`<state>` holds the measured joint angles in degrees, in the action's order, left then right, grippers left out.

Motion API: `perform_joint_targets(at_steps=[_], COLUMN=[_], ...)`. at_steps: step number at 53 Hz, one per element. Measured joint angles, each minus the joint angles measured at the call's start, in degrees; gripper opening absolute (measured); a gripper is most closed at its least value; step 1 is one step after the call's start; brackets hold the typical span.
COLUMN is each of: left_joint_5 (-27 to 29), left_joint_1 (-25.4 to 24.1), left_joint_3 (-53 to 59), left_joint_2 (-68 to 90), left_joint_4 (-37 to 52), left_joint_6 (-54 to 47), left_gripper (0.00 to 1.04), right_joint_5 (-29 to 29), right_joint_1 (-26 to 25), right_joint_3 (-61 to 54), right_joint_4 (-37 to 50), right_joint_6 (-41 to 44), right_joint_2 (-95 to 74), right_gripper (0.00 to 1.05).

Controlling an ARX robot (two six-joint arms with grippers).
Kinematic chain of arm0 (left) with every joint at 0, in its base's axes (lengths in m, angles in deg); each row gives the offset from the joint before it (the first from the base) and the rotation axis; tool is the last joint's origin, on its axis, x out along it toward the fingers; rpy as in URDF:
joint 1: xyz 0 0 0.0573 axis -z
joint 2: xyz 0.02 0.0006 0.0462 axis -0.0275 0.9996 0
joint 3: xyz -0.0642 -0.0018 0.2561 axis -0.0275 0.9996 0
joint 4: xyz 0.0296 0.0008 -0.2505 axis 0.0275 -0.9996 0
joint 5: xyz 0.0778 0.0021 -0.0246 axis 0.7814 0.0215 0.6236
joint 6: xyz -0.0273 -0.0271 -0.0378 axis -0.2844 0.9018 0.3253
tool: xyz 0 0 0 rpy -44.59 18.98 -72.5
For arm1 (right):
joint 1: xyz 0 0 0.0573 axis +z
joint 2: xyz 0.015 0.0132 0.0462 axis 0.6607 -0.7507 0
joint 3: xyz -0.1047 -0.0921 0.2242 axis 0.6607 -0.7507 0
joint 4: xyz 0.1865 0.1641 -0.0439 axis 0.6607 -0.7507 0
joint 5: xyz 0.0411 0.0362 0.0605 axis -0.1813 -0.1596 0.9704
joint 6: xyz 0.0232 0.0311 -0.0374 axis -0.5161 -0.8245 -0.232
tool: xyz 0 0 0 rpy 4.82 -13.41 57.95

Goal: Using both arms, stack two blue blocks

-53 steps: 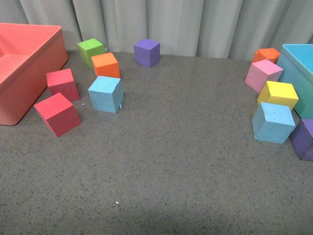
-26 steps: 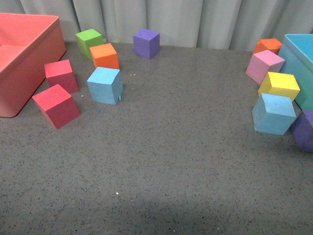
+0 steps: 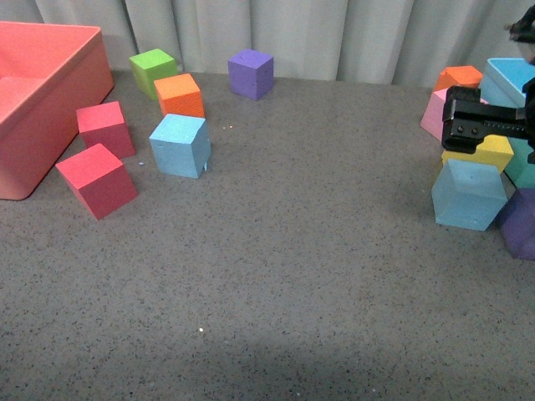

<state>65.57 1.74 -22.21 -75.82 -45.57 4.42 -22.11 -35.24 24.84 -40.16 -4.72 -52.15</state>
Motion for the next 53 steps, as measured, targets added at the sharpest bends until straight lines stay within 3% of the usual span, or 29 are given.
perform_joint_targets(at_steps=[35,46,53], left_joint_5=[-0.02,0.0,0.0], left_joint_1=[0.0,0.0,0.0], left_joint_3=[0.0,0.0,0.0], left_joint_2=[0.0,0.0,0.0], left_joint_4=[0.0,0.0,0.0], left_joint_6=[0.0,0.0,0.0], left_gripper=[0.98,0.98,0.98], right_joint_5=[2.38,1.95,2.25], right_joint_1=[-1.09,-1.11,-0.81], right_joint_3=[10.36,11.91,12.07], right_joint_4=[-6.34,-8.17,-8.57], right_joint_6=[-2.82,-2.84,-2.84], right_joint_2=[-13.79,-14.8,-14.56], right_gripper=[0.95,0.57,0.47])
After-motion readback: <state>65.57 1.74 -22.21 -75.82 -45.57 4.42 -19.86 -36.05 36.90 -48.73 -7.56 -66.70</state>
